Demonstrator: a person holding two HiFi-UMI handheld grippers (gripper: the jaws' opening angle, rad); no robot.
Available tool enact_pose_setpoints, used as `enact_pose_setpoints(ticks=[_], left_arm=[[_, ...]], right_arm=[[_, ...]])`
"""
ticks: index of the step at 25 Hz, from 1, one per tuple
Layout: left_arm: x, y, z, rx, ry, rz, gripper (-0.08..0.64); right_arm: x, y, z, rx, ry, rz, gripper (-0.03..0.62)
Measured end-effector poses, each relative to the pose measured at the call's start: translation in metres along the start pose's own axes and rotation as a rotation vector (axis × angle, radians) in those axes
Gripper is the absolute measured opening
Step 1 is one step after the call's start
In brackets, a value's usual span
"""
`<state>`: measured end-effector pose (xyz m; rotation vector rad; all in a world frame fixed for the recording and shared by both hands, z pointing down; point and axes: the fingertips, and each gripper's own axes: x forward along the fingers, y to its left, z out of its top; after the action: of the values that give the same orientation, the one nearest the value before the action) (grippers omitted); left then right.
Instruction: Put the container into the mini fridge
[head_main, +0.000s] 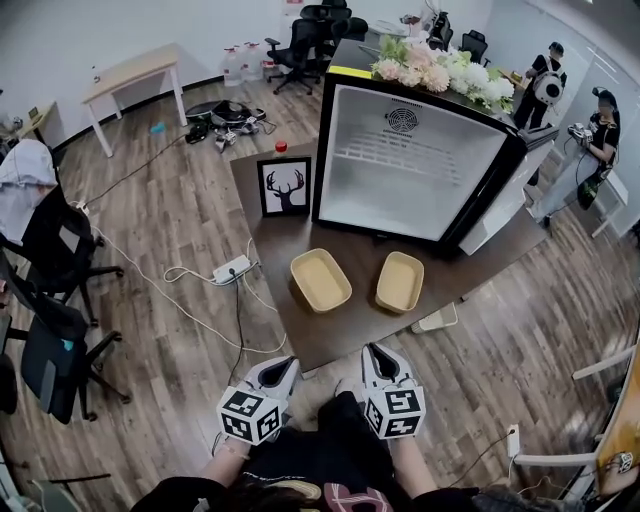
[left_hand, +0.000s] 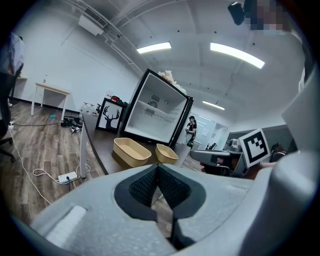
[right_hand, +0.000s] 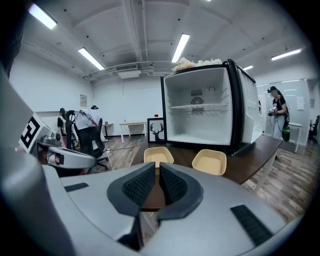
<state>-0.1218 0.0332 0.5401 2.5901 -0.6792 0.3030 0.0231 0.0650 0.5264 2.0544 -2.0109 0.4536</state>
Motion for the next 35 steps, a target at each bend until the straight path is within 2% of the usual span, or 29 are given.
enact_pose_setpoints(ticks=[8,13,18,25,28,30,35], left_arm=[[0.052,0.018,0.029,-0.064,-0.051,0.107,0.009],[0.079,0.021,0.035,-0.088,-0.063,0.185,0.009],[0.105,0.020,0.037,-0.126,-0.079,0.226,0.009],[0.126,0.015,0.040,-0.144,-0.092,0.298,0.009],[0.127,0.016,0.041,-0.139,-0.099,0.333,0.009],[0.123,0.016,0.040,-0.144,-0.105,0.351,0.009],[0.110,0.024,0.038,-0.170,-0.124,0.399,0.009]], right_arm=[[0.052,-0.036,0.023,-0.048,0.033,0.137,0.048],[0.075,-0.059,0.033,-0.078,0.048,0.208,0.057],[0.090,-0.071,0.039,-0.103,0.051,0.293,0.065],[0.101,-0.068,0.040,-0.169,0.069,0.447,0.101],[0.105,-0.061,0.036,-0.200,0.109,0.532,0.140],[0.107,-0.053,0.031,-0.227,0.143,0.590,0.140],[0.118,-0.032,0.034,-0.318,0.135,0.633,0.148]])
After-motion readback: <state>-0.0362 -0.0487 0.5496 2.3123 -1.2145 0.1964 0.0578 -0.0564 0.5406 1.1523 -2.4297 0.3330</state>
